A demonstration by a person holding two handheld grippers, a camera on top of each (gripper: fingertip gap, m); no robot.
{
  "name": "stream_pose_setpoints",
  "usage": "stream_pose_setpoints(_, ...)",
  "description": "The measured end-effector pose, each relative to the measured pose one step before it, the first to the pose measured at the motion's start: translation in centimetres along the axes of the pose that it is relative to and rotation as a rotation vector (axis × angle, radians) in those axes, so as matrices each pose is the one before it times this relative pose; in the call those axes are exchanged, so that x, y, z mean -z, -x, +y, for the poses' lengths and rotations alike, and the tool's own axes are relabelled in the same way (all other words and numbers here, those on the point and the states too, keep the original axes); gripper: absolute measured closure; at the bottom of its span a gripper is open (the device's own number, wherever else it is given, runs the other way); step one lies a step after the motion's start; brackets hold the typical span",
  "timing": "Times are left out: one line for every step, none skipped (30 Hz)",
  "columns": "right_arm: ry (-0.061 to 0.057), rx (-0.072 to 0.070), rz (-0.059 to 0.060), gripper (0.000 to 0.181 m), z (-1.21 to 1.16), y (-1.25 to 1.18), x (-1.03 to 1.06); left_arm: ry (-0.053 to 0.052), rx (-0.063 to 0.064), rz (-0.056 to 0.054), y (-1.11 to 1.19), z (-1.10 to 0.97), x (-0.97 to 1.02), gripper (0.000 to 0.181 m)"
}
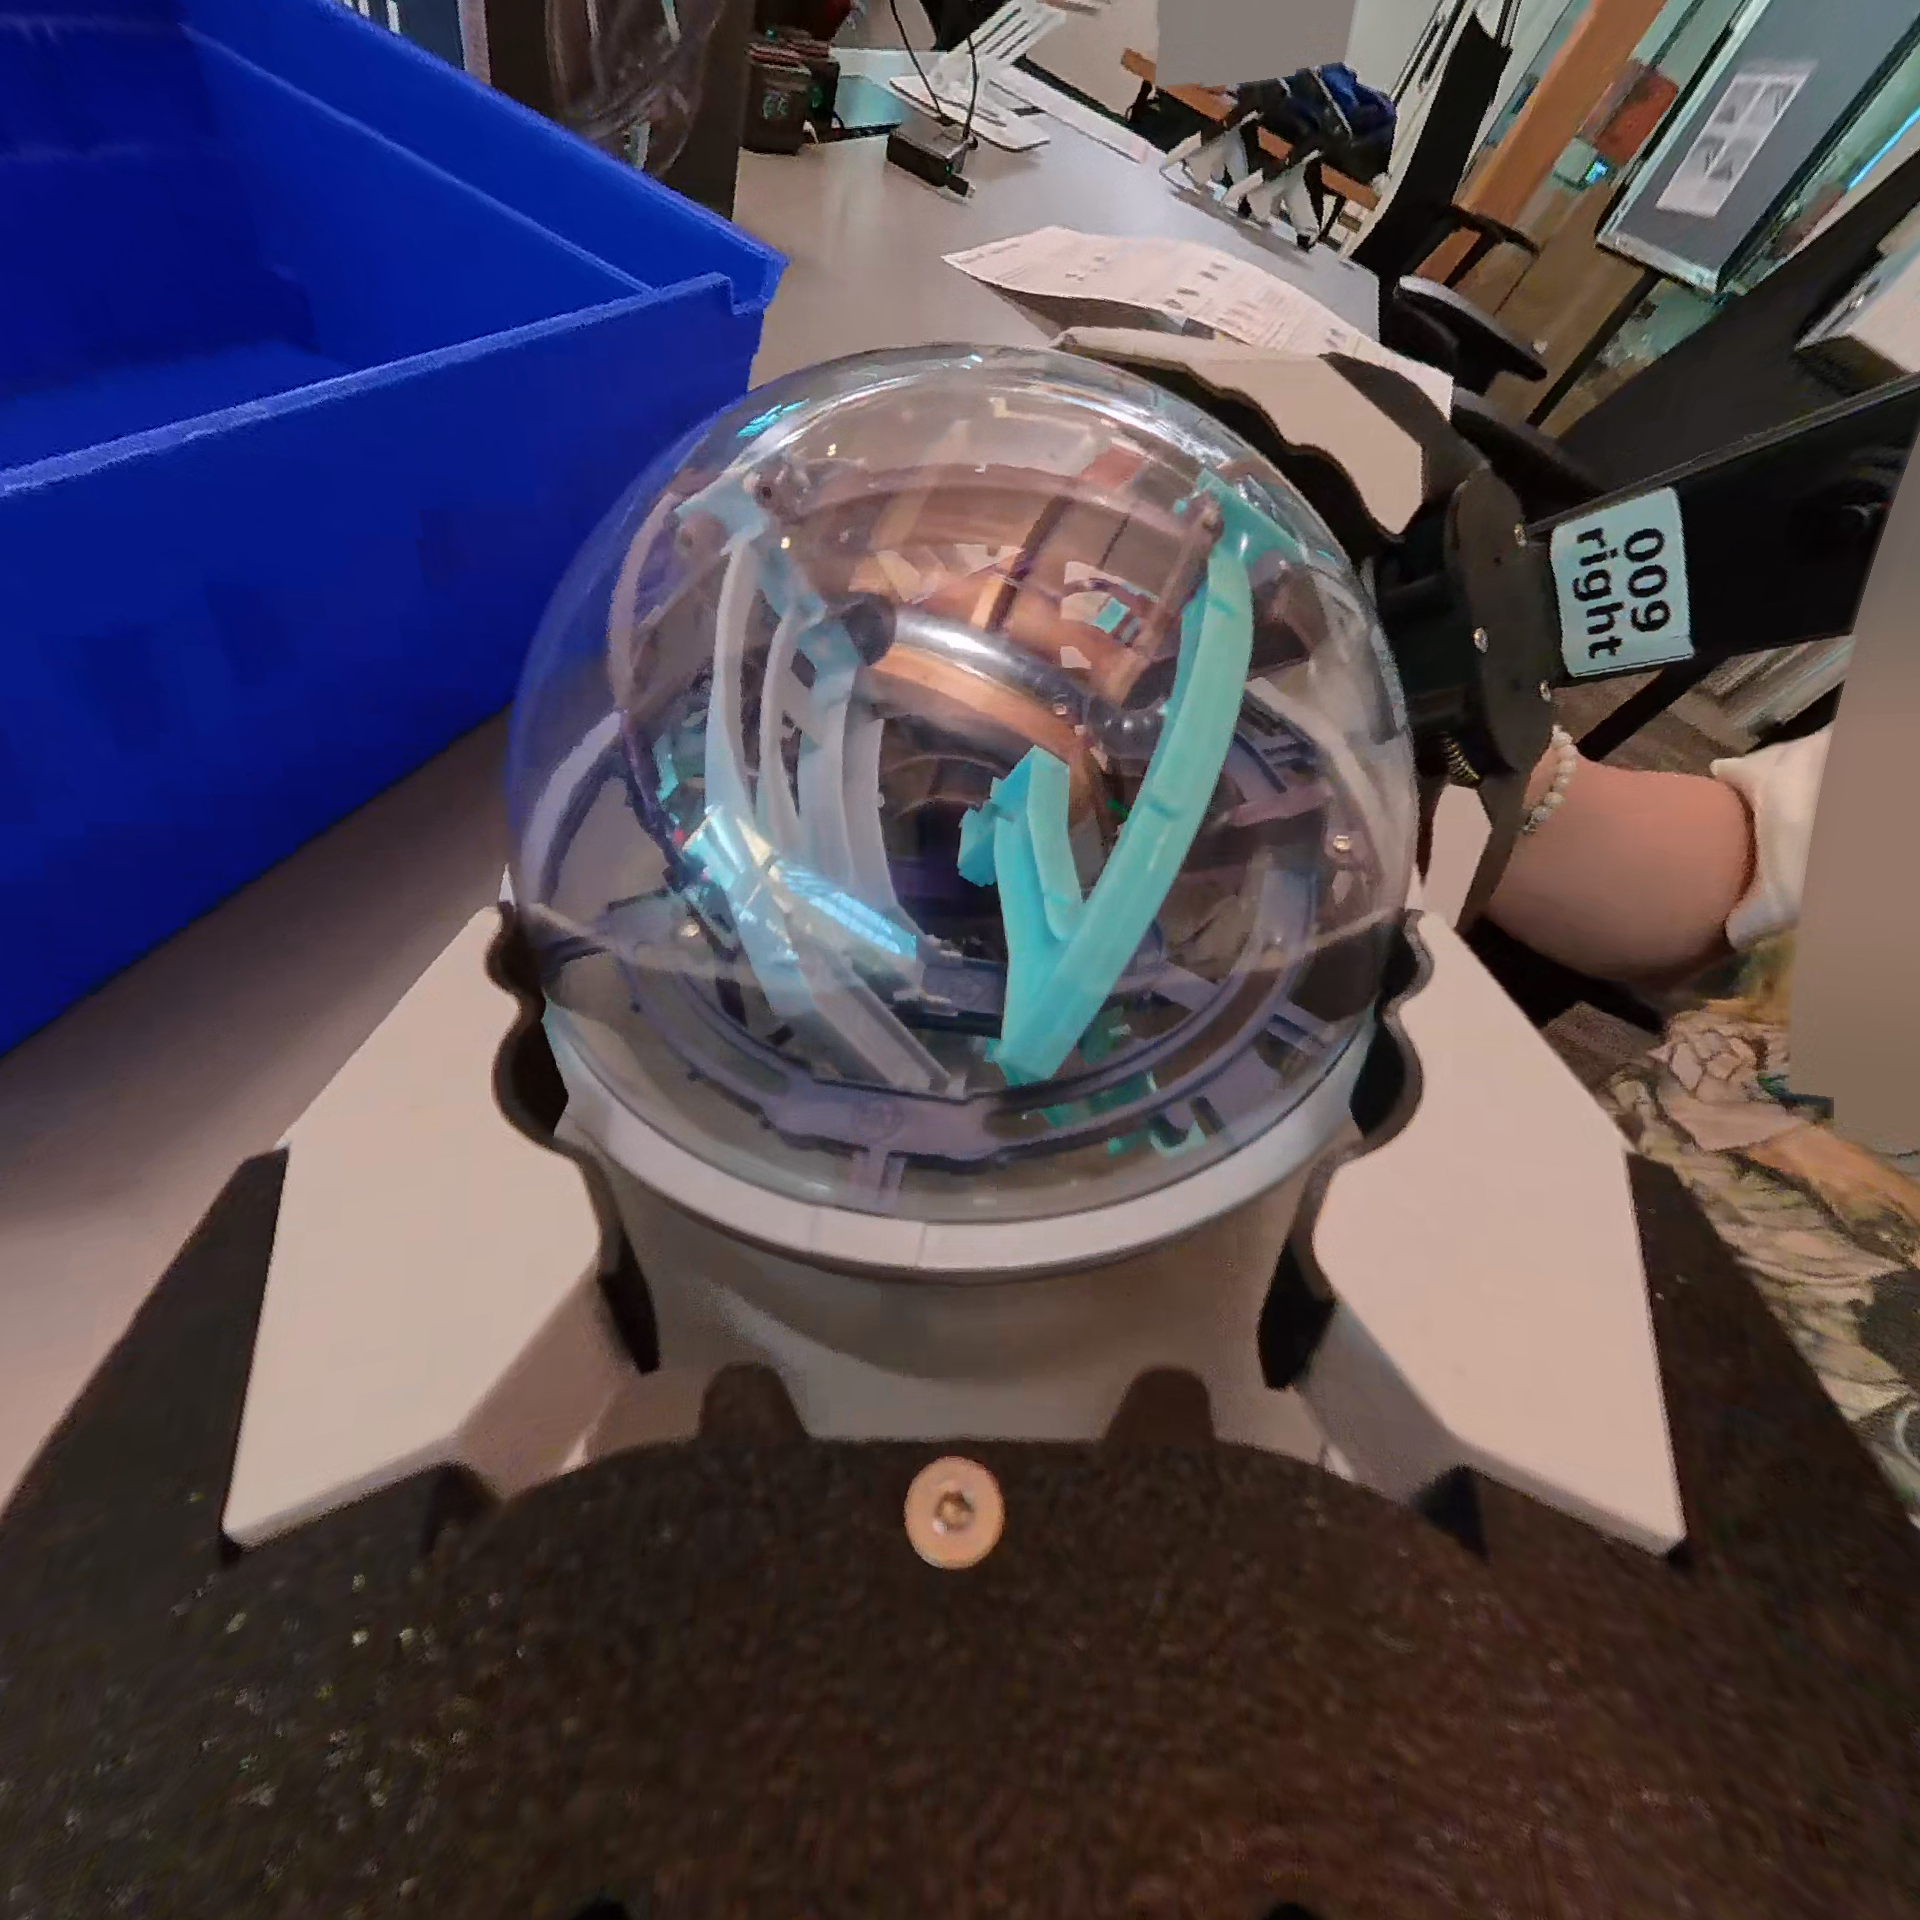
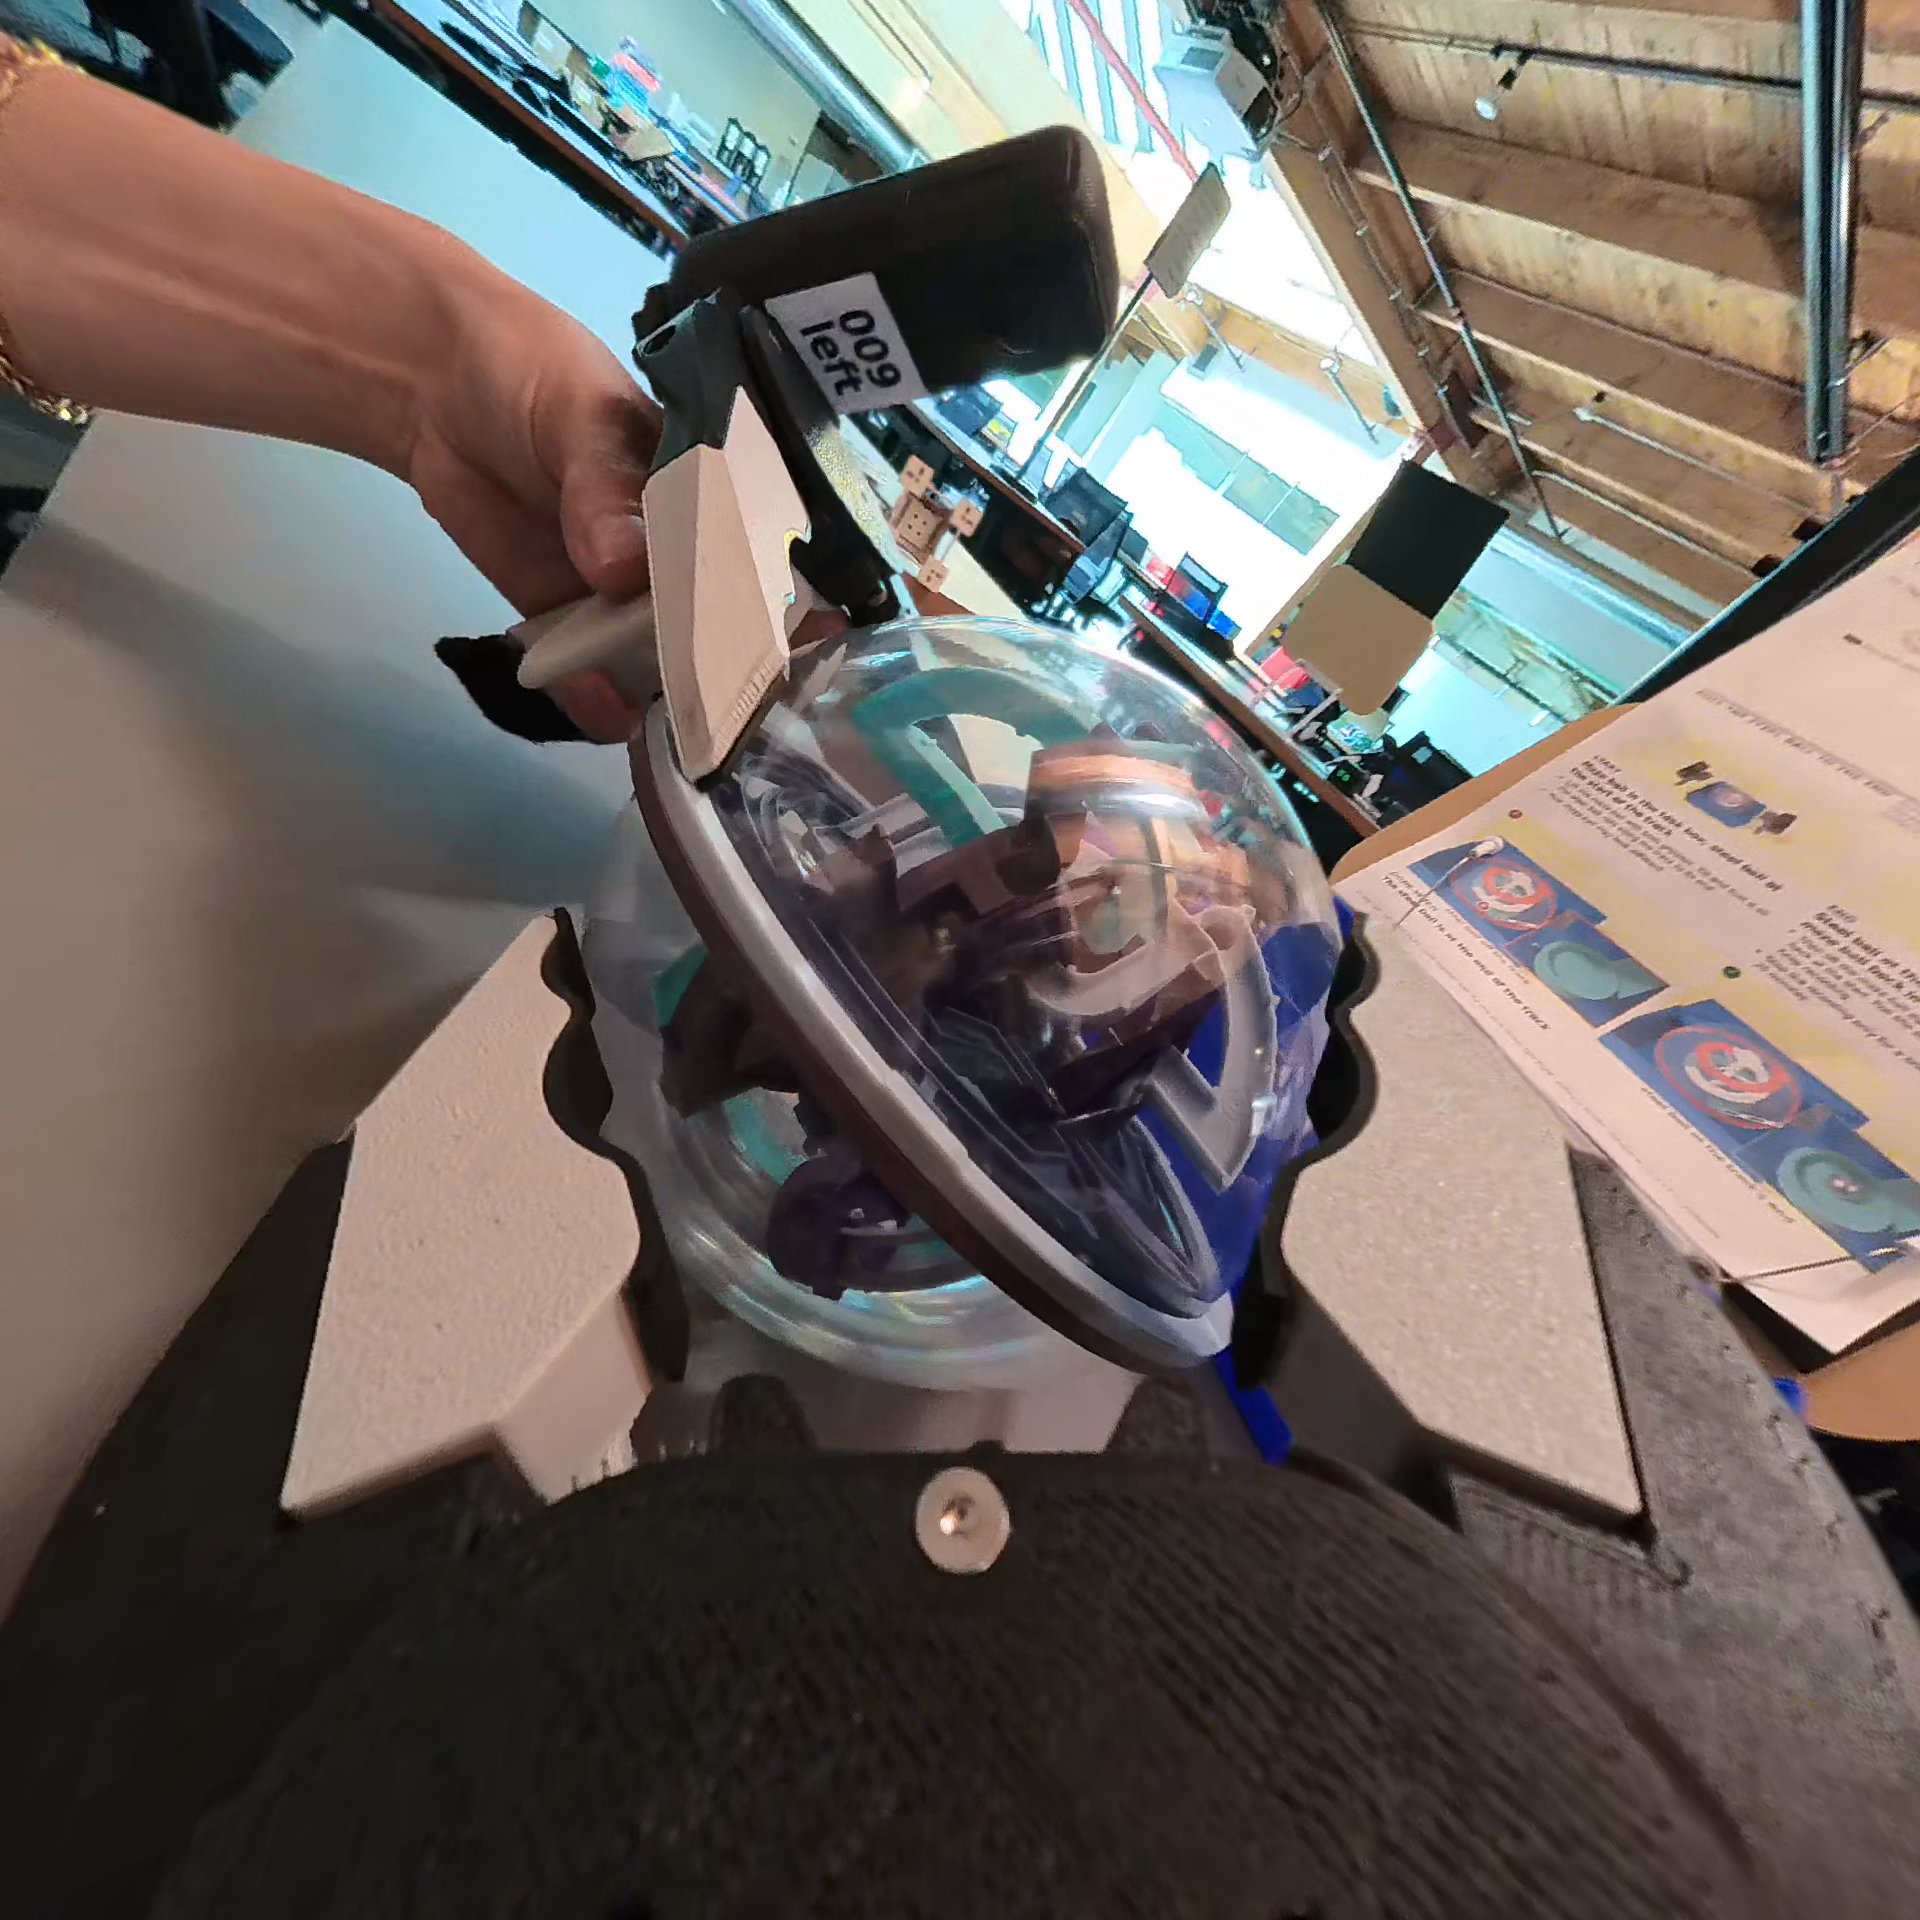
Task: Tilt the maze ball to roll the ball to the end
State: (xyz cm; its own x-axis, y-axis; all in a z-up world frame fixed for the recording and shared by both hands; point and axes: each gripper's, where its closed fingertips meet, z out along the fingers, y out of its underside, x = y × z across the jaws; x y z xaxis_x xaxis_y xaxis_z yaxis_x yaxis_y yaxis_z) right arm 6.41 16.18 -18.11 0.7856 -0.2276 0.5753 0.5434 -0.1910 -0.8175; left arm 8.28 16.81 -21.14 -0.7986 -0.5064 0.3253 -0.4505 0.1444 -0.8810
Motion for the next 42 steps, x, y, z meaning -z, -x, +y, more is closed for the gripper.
stream_pose_setpoints(-0.0003, 0.0082, 0.0071, 0.044, -0.029, 0.107, 0.098, 0.0035, -0.014, -0.0044, -0.099, 0.054, 0.001, 0.03)
stream_pose_setpoints(-0.0002, 0.0022, 0.0067, 0.045, -0.055, 0.07, 0.105, 0.0036, -0.0123, -0.0059, -0.076, 0.034, -0.001, 0.03)
stream_pose_setpoints(-0.0027, -0.0045, 0.007, 0.045, -0.082, 0.033, 0.109, 0.0043, -0.0109, -0.0062, -0.077, 0.03, -0.02, 0.03)
stream_pose_setpoints(-0.0055, -0.0093, 0.0079, 0.046, -0.101, 0.008, 0.107, 0.0065, -0.01, -0.0053, -0.083, 0.025, -0.016, 0.03)
stream_pose_setpoints(-0.0063, -0.0081, 0.0075, 0.046, -0.096, 0.0, 0.108, 0.0092, -0.0093, -0.0047, -0.068, 0.027, -0.029, 0.03)
stream_pose_setpoints(-0.0045, -0.0042, 0.007, 0.047, -0.042, 0.022, 0.096, 0.0111, -0.0083, -0.0041, -0.069, 0.018, -0.026, 0.03)
stream_pose_setpoints(-0.0022, -0.0002, 0.007, 0.047, 0.012, 0.015, 0.094, 0.0116, -0.0078, -0.0032, -0.06, 0.01, -0.033, 0.03)
stream_pose_setpoints(-0.003, -0.0008, 0.0081, 0.047, 0.011, 0.005, 0.108, 0.0095, -0.0083, -0.0024, -0.064, -0.012, -0.049, 0.03)
stream_pose_setpoints(-0.0048, -0.0042, 0.0098, 0.047, 0.008, -0.013, 0.11, 0.0066, -0.0078, -0.0009, -0.056, -0.026, -0.06, 0.03)
stream_pose_setpoints(-0.0057, -0.0073, 0.0088, 0.047, -0.041, -0.031, 0.105, 0.004, -0.0077, 0.0005, -0.051, -0.021, -0.045, 0.03)
stream_pose_setpoints(-0.0063, -0.0058, 0.0046, 0.048, -0.069, -0.01, 0.106, 0.0033, -0.0074, 0.0019, -0.04, -0.016, -0.025, 0.03)
stream_pose_setpoints(-0.0054, -0.0001, -0.0007, 0.049, -0.064, 0.018, 0.081, 0.0026, -0.0067, 0.0029, -0.036, 0.032, 0.01, 0.03)
stream_pose_setpoints(-0.0048, 0.0048, -0.0036, 0.05, -0.048, 0.05, 0.07, 0.0006, -0.0063, 0.0033, -0.035, 0.024, 0.02, 0.03)
stream_pose_setpoints(-0.0009, 0.0037, -0.0046, 0.05, -0.011, 0.028, 0.053, -0.0018, -0.0024, 0.0021, -0.011, 0.009, 0.012, 0.03)
stream_pose_setpoints(0.0024, 0.0018, -0.0041, 0.05, 0.019, -0.007, 0.024, -0.0032, 0.0008, 0.0, 0.0, -0.018, -0.011, 0.03)
stream_pose_setpoints(0.0045, 0.002, -0.0046, 0.05, 0.051, -0.022, 0.032, -0.003, 0.0023, -0.0023, 0.007, -0.038, -0.017, 0.03)
stream_pose_setpoints(0.0062, 0.0027, -0.0061, 0.05, 0.087, -0.025, 0.047, -0.0013, 0.0013, -0.0035, -0.021, -0.025, -0.031, 0.03)
stream_pose_setpoints(0.0053, 0.0026, -0.0079, 0.049, 0.072, -0.013, 0.038, 0.0003, -0.0039, -0.0036, -0.043, -0.024, -0.023, 0.03)
stream_pose_setpoints(0.0039, -0.0015, -0.0067, 0.047, 0.087, -0.032, 0.004, 0.0028, -0.007, -0.0038, -0.072, 0.0, -0.03, 0.03)
stream_pose_setpoints(0.0056, -0.0044, -0.0082, 0.044, 0.152, -0.031, -0.033, 0.0055, -0.0059, -0.0043, -0.059, 0.011, -0.01, 0.03)
stream_pose_setpoints(0.0075, -0.0058, -0.0086, 0.041, 0.212, -0.069, -0.081, 0.0066, -0.0017, -0.0055, -0.038, 0.011, -0.017, 0.03)
stream_pose_setpoints(0.0053, -0.0076, -0.0059, 0.038, 0.167, -0.111, -0.108, 0.0052, 0.0021, -0.0058, -0.01, -0.008, -0.022, 0.03)
stream_pose_setpoints(0.0001, -0.0065, -0.0101, 0.037, 0.04, -0.019, -0.113, 0.0004, 0.0007, -0.005, -0.025, -0.049, -0.056, 0.03)
stream_pose_setpoints(-0.0018, -0.0014, -0.0109, 0.037, -0.04, 0.072, -0.127, -0.0024, -0.0032, -0.0046, -0.052, -0.057, -0.054, 0.03)
stream_pose_setpoints(-0.0013, 0.0058, -0.0034, 0.036, -0.035, 0.067, -0.138, -0.0004, -0.0067, -0.0046, -0.064, -0.033, -0.039, 0.03)
stream_pose_setpoints(0.0003, 0.0137, 0.0003, 0.034, 0.009, 0.072, -0.092, 0.0047, -0.0117, -0.0052, -0.042, 0.041, -0.002, 0.03)
stream_pose_setpoints(0.0025, 0.0195, 0.0026, 0.034, 0.064, 0.068, -0.003, 0.0059, -0.0187, -0.0095, 0.016, 0.067, 0.039, 0.031)
stream_pose_setpoints(0.0043, 0.0191, 0.0049, 0.035, 0.097, 0.056, 0.054, 0.0042, -0.0223, -0.0103, -0.001, 0.031, 0.068, 0.031)
stream_pose_setpoints(0.0024, 0.0123, 0.0028, 0.035, 0.07, 0.064, 0.097, 0.0049, -0.0172, -0.0082, -0.059, 0.025, 0.077, 0.032)
stream_pose_setpoints(-0.0005, 0.0055, -0.0001, 0.035, 0.031, 0.05, 0.146, 0.0043, -0.0092, -0.006, -0.111, 0.0, 0.057, 0.033)
stream_pose_setpoints(0.0028, 0.0008, -0.0011, 0.035, 0.065, 0.028, 0.155, 0.001, -0.0029, -0.0048, -0.16, -0.056, 0.043, 0.034)
stream_pose_setpoints(0.0013, -0.0056, -0.0018, 0.035, 0.048, 0.013, 0.168, -0.0012, 0.0014, -0.0031, -0.199, -0.088, 0.031, 0.035)
stream_pose_setpoints(-0.0024, -0.0084, -0.0011, 0.035, 0.038, 0.018, 0.165, -0.0042, 0.0025, -0.0046, -0.139, -0.092, 0.027, 0.035)
stream_pose_setpoints(-0.0051, -0.0084, -0.0009, 0.034, 0.021, 0.004, 0.181, -0.0068, 0.0022, -0.0036, -0.143, -0.106, 0.008, 0.036)
stream_pose_setpoints(-0.0048, -0.0062, -0.0023, 0.034, 0.033, 0.01, 0.193, -0.0083, 0.0004, -0.0034, -0.137, -0.089, 0.008, 0.037)
stream_pose_setpoints(-0.0007, -0.0039, -0.0041, 0.034, 0.065, -0.017, 0.208, -0.0096, -0.002, -0.0041, -0.132, -0.08, 0.006, 0.038)
stream_pose_setpoints(0.0035, -0.0035, -0.0052, 0.034, 0.117, -0.029, 0.191, -0.011, -0.0031, -0.0064, -0.101, -0.098, 0.003, 0.039)
stream_pose_setpoints(0.0064, -0.0023, -0.0063, 0.035, 0.141, -0.035, 0.181, -0.011, -0.002, -0.0089, -0.088, -0.1, 0.002, 0.04)
stream_pose_setpoints(0.0061, -0.0002, -0.0076, 0.035, 0.148, -0.027, 0.189, -0.0088, -0.0007, -0.0116, -0.097, -0.083, -0.038, 0.041)
stream_pose_setpoints(0.006, -0.0027, -0.0079, 0.035, 0.11, -0.023, 0.171, -0.0072, -0.0009, -0.0157, -0.084, -0.085, -0.083, 0.041)
stream_pose_setpoints(0.0053, -0.0075, -0.0089, 0.035, 0.069, -0.037, 0.141, -0.0045, -0.0004, -0.0185, -0.089, -0.072, -0.07, 0.041)
stream_pose_setpoints(0.0016, -0.0119, -0.0115, 0.036, -0.002, -0.013, 0.143, 0.0003, -0.0016, -0.0184, -0.092, -0.05, -0.059, 0.041)
